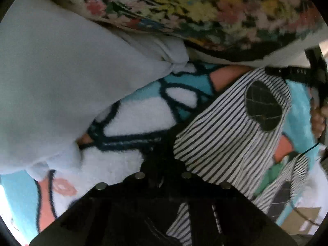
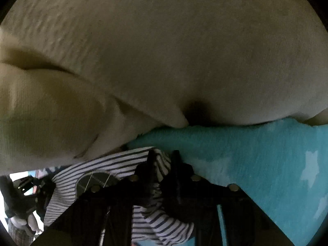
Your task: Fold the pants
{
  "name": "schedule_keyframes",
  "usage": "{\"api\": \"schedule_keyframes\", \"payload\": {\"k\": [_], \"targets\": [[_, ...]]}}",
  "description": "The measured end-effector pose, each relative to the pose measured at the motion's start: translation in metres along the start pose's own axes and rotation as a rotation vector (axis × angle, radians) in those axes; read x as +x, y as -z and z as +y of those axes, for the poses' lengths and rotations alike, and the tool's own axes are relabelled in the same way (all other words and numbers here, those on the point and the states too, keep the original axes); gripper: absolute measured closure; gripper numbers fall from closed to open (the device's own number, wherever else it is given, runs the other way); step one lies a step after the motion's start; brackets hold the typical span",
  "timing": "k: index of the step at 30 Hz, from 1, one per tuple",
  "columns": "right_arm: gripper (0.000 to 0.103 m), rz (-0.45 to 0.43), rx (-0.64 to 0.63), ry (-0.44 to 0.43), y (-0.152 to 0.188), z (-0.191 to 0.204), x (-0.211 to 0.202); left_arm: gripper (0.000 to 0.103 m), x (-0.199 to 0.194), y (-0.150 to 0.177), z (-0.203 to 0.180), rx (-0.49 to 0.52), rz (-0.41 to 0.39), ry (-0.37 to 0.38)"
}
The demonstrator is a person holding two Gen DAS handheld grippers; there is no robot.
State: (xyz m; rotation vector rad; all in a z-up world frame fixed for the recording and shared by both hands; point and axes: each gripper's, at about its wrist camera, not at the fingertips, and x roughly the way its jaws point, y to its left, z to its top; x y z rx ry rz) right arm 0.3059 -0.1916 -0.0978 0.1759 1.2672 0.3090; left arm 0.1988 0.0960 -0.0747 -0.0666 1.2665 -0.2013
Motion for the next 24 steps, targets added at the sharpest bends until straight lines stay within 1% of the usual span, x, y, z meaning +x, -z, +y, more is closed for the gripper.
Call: {"api": "schedule_keyframes", "payload": {"k": [5, 6, 7, 8, 10, 13, 15, 17, 19, 22, 24], "targets": [[0.089, -0.045, 0.051, -0.03, -0.008, -0.007, -0.02, 0.098, -0.018, -0.003, 0.01, -0.04, -0.054, 0.002], [0.089, -0.053, 0.053, -0.036, -0.008, -0.022, -0.031, 0.098, -0.026, -0.001, 0.013, -0.043, -0.069, 0.004], [0.089, -0.064, 0.051, -0.04, -0.008, -0.022, -0.037, 0.098, -0.033, 0.0, 0.015, -0.049, -0.086, 0.011], [0.089, -0.074, 0.053, -0.041, 0.005, -0.015, -0.044, 0.098, -0.04, 0.001, 0.015, -0.053, -0.101, 0.019], [0.089, -0.088, 0.05, -0.049, 0.012, -0.017, -0.057, 0.098, -0.054, 0.007, 0.014, -0.055, -0.134, 0.03], [0.089, -0.107, 0.049, -0.059, 0.041, -0.016, -0.08, 0.098, -0.072, 0.02, 0.01, -0.038, -0.176, 0.027], [0.089, -0.119, 0.047, -0.061, 0.052, -0.019, -0.09, 0.098, -0.08, 0.03, 0.005, -0.029, -0.197, 0.039], [0.089, -0.122, 0.056, -0.067, 0.067, -0.025, -0.099, 0.098, -0.086, 0.041, 0.0, -0.016, -0.209, 0.053], [0.089, -0.12, 0.068, -0.063, 0.08, -0.027, -0.106, 0.098, -0.088, 0.049, -0.015, 0.007, -0.217, 0.06], [0.089, -0.114, 0.087, -0.05, 0.107, -0.021, -0.108, 0.098, -0.099, 0.069, -0.026, 0.047, -0.231, 0.064], [0.089, -0.125, 0.108, -0.05, 0.122, -0.024, -0.118, 0.098, -0.104, 0.082, -0.034, 0.069, -0.239, 0.073]]}}
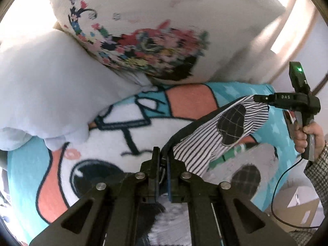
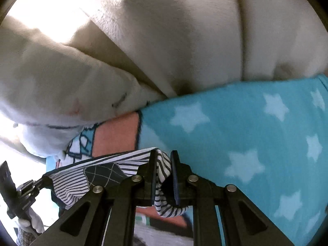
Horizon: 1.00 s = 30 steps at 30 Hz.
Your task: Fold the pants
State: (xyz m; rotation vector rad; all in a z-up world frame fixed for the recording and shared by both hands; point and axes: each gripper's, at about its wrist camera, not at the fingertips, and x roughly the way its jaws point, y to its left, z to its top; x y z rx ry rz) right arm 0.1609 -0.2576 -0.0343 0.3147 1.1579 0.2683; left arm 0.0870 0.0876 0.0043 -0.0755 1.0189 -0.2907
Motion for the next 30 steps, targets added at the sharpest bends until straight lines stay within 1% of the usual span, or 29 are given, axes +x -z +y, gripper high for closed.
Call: {"api": "schedule_keyframes", "payload": {"k": [3, 6, 10, 14, 18, 21, 22, 23, 24, 25, 26, 28, 30], "targets": [[0.089, -0.01, 0.039, -0.003, 0.024, -0.009, -0.016, 0.098, -0.009, 0.022, -0.014, 0.027, 0.004, 0.023], [0.089, -0.01, 0.075, 0.001, 0.052, -0.012, -0.034, 0.098, -0.017, 0.046, -0.026, 0.081, 0.009, 0.018], [0.089, 0.009, 0.12, 0.031, 0.09, -0.021, -0.037, 0.098, -0.015, 0.075, -0.031, 0.112, 0.047, 0.053], [0.089, 0.003, 0.189, 0.047, 0.124, -0.029, -0.042, 0.098, -0.014, 0.104, -0.039, 0.184, 0.085, 0.048], [0.089, 0.019, 0.195, 0.114, 0.153, -0.029, -0.045, 0.097, -0.011, 0.133, -0.044, 0.277, 0.111, 0.015], [0.089, 0.034, 0.187, 0.164, 0.165, -0.028, -0.042, 0.093, -0.016, 0.146, -0.037, 0.287, 0.124, 0.021], [0.081, 0.027, 0.187, 0.181, 0.167, -0.028, -0.043, 0.093, -0.02, 0.15, -0.034, 0.28, 0.128, 0.023], [0.068, 0.023, 0.189, 0.2, 0.168, -0.027, -0.045, 0.093, -0.025, 0.152, -0.028, 0.272, 0.127, 0.023], [0.062, 0.014, 0.188, 0.225, 0.167, -0.026, -0.048, 0.093, -0.031, 0.155, -0.02, 0.257, 0.127, 0.027], [0.054, -0.003, 0.187, 0.24, 0.167, -0.024, -0.054, 0.093, -0.036, 0.158, -0.013, 0.24, 0.127, 0.029], [0.05, -0.016, 0.19, 0.244, 0.168, -0.023, -0.06, 0.093, -0.041, 0.16, -0.003, 0.218, 0.129, 0.032], [0.048, -0.046, 0.205, 0.262, 0.168, -0.023, -0.074, 0.092, -0.052, 0.164, 0.018, 0.157, 0.128, 0.023], [0.047, -0.086, 0.225, 0.282, 0.168, -0.024, -0.091, 0.091, -0.063, 0.162, 0.043, 0.074, 0.115, 0.006]]}}
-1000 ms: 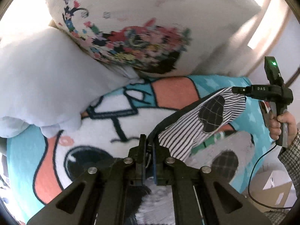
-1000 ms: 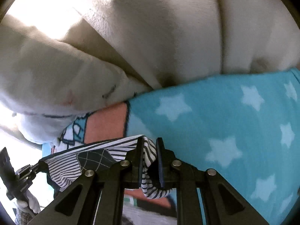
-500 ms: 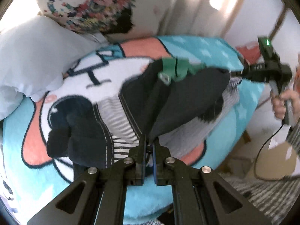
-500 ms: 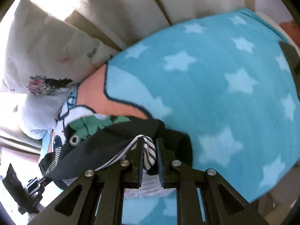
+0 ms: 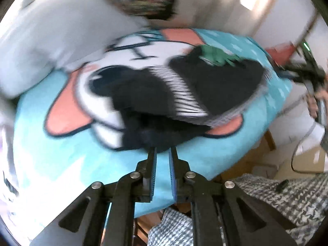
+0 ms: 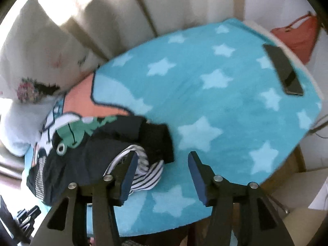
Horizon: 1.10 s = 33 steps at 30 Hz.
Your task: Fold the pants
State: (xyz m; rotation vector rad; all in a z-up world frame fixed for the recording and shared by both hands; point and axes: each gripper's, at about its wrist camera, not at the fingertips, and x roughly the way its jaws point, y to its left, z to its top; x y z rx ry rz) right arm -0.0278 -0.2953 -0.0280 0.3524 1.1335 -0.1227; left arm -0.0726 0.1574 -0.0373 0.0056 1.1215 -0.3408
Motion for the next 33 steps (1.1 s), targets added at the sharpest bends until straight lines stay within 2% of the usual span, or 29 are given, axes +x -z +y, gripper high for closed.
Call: {"api": "schedule_keyframes", "payload": {"k": [3, 5, 6, 7, 8, 13, 16, 18, 19, 20, 21, 22, 24, 27, 29, 31, 32, 33], "targets": [[0.047, -0.026, 0.021, -0.03, -0.003, -0.001, -0.016, 0.09, -0.019, -0.005, 0.028, -0.114, -0.057, -0.001], [0.047, -0.038, 0.044, -0.033, -0.005, -0.001, -0.02, 0.082, -0.032, -0.01, 0.04, -0.171, -0.104, 0.017], [0.047, -0.04, 0.062, -0.042, -0.006, -0.002, -0.02, 0.073, -0.038, -0.014, 0.044, -0.196, -0.132, 0.036], [0.047, -0.038, 0.076, -0.054, -0.008, -0.003, -0.019, 0.069, -0.04, -0.017, 0.047, -0.21, -0.148, 0.048], [0.047, -0.034, 0.102, -0.071, -0.009, -0.005, -0.016, 0.069, -0.042, -0.021, 0.048, -0.223, -0.162, 0.066], [0.047, 0.012, 0.226, -0.112, -0.012, -0.016, 0.018, 0.068, -0.04, -0.036, 0.037, -0.23, -0.157, 0.115], [0.045, 0.069, 0.254, -0.103, -0.018, -0.025, 0.05, 0.067, -0.037, -0.042, 0.023, -0.205, -0.149, 0.099], [0.043, 0.121, 0.261, -0.156, -0.019, -0.026, 0.07, 0.065, -0.031, -0.045, 0.015, -0.204, -0.143, 0.084], [0.047, 0.13, 0.252, -0.181, -0.02, -0.025, 0.073, 0.064, -0.026, -0.047, 0.01, -0.211, -0.138, 0.064], [0.079, 0.141, 0.219, -0.223, -0.023, -0.02, 0.074, 0.064, -0.02, -0.05, 0.007, -0.219, -0.133, 0.044], [0.087, 0.153, 0.191, -0.259, -0.026, -0.016, 0.073, 0.064, -0.014, -0.054, 0.003, -0.223, -0.127, 0.027], [0.086, 0.144, 0.161, -0.26, -0.031, -0.013, 0.066, 0.064, -0.01, -0.056, -0.001, -0.222, -0.124, 0.011], [0.088, 0.095, 0.077, -0.227, -0.041, -0.005, 0.046, 0.064, 0.006, -0.064, -0.01, -0.216, -0.11, -0.047], [0.096, 0.017, -0.044, -0.152, -0.055, 0.004, 0.016, 0.064, 0.033, -0.07, -0.016, -0.229, -0.067, -0.117], [0.097, -0.061, -0.14, -0.003, -0.063, 0.008, 0.001, 0.064, 0.047, -0.068, -0.018, -0.247, -0.04, -0.133], [0.097, -0.112, -0.151, 0.137, -0.071, -0.002, -0.005, 0.064, 0.056, -0.065, -0.021, -0.26, -0.025, -0.157], [0.096, -0.119, -0.14, 0.177, -0.075, -0.011, -0.005, 0.064, 0.058, -0.064, -0.022, -0.262, -0.022, -0.171], [0.095, -0.118, -0.13, 0.173, -0.077, -0.02, -0.005, 0.064, 0.06, -0.064, -0.022, -0.265, -0.022, -0.18]]}}
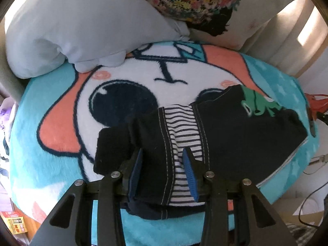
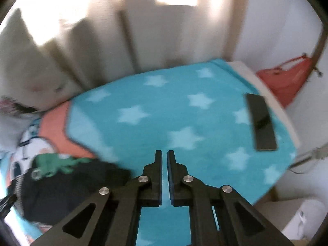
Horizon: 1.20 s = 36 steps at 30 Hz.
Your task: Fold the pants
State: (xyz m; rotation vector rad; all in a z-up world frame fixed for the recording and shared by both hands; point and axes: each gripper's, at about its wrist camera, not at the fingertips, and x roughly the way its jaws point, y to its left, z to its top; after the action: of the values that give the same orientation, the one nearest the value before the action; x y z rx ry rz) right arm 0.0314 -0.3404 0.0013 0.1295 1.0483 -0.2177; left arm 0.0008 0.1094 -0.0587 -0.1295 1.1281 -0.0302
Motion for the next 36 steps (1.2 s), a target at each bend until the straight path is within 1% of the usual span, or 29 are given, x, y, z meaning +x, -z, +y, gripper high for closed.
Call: {"api": "schedule_keyframes", "payload": {"k": [1, 2, 3, 4, 5, 6, 7, 11, 12, 13, 14, 15, 17, 19, 20, 23, 24, 25, 26, 27, 29, 30, 31, 34, 35, 36], "targets": [[0.094, 0.014, 0.022, -0.081, 0.0, -0.009, 0.003, 0.063, 0.001, 0.001, 0.0, -0.005, 0.0, -0.008], [0.082, 0.037, 0.049, -0.17, 0.002, -0.016, 0.008, 0.063, 0.003, 0.001, 0.0, -0.011, 0.004, -0.014], [0.074, 0.07, 0.09, -0.272, 0.004, -0.021, 0.016, 0.062, 0.005, 0.001, 0.0, -0.022, 0.009, -0.02], [0.058, 0.094, 0.125, -0.343, 0.007, -0.024, 0.024, 0.062, 0.007, 0.001, 0.0, -0.028, 0.011, -0.024], [0.055, 0.129, 0.162, -0.423, 0.012, -0.026, 0.036, 0.061, 0.009, 0.001, 0.0, -0.037, 0.014, -0.03], [0.055, 0.169, 0.186, -0.488, 0.017, -0.024, 0.048, 0.061, 0.009, 0.001, -0.001, -0.04, 0.016, -0.035], [0.055, 0.199, 0.2, -0.518, 0.022, -0.02, 0.057, 0.061, 0.01, 0.0, -0.002, -0.043, 0.018, -0.044], [0.056, 0.286, 0.201, -0.573, 0.035, 0.007, 0.093, 0.06, 0.01, 0.0, -0.007, -0.044, 0.022, -0.079], [0.06, 0.298, 0.203, -0.604, 0.036, 0.012, 0.096, 0.06, 0.01, 0.0, -0.007, -0.046, 0.021, -0.084], [0.082, 0.313, 0.197, -0.627, 0.035, 0.017, 0.097, 0.06, 0.01, 0.0, -0.007, -0.05, 0.02, -0.088], [0.084, 0.329, 0.194, -0.652, 0.033, 0.02, 0.096, 0.06, 0.01, 0.0, -0.007, -0.054, 0.019, -0.092], [0.085, 0.313, 0.195, -0.652, 0.03, 0.018, 0.093, 0.06, 0.01, 0.001, -0.008, -0.057, 0.017, -0.095], [0.086, 0.26, 0.17, -0.622, 0.02, 0.01, 0.079, 0.06, 0.011, 0.002, -0.008, -0.065, 0.014, -0.095], [0.086, 0.227, 0.144, -0.574, 0.012, 0.002, 0.07, 0.06, 0.013, 0.004, -0.01, -0.063, 0.014, -0.089], [0.086, 0.212, 0.121, -0.537, 0.009, -0.001, 0.067, 0.06, 0.015, 0.006, -0.012, -0.059, 0.014, -0.092], [0.085, 0.218, 0.043, -0.448, 0.008, -0.001, 0.072, 0.06, 0.019, 0.009, -0.02, -0.02, 0.007, -0.131], [0.083, 0.226, 0.019, -0.415, 0.011, 0.0, 0.075, 0.059, 0.019, 0.01, -0.022, -0.01, 0.005, -0.14], [0.077, 0.233, -0.009, -0.368, 0.016, 0.003, 0.079, 0.059, 0.019, 0.011, -0.023, -0.001, 0.003, -0.146], [0.07, 0.233, -0.019, -0.347, 0.017, 0.001, 0.081, 0.059, 0.019, 0.012, -0.023, 0.003, 0.004, -0.144], [0.069, 0.225, -0.013, -0.35, 0.019, -0.002, 0.08, 0.059, 0.018, 0.013, -0.023, 0.003, 0.008, -0.14], [0.06, 0.234, 0.03, -0.376, 0.019, -0.013, 0.078, 0.059, 0.009, 0.013, -0.021, -0.005, 0.023, -0.116], [0.058, 0.232, 0.054, -0.383, 0.019, -0.021, 0.075, 0.059, -0.001, 0.013, -0.02, -0.011, 0.019, -0.096], [0.052, 0.217, 0.082, -0.373, 0.019, -0.03, 0.069, 0.059, -0.012, 0.013, -0.02, -0.013, 0.007, -0.077], [0.049, 0.15, 0.134, -0.324, 0.018, -0.054, 0.048, 0.058, -0.047, 0.01, -0.024, -0.001, -0.053, -0.027], [0.049, 0.122, 0.144, -0.3, 0.017, -0.06, 0.039, 0.056, -0.054, 0.007, -0.025, 0.003, -0.072, -0.009], [0.051, 0.096, 0.141, -0.298, 0.014, -0.059, 0.031, 0.051, -0.058, 0.002, -0.027, 0.007, -0.086, 0.006]]}}
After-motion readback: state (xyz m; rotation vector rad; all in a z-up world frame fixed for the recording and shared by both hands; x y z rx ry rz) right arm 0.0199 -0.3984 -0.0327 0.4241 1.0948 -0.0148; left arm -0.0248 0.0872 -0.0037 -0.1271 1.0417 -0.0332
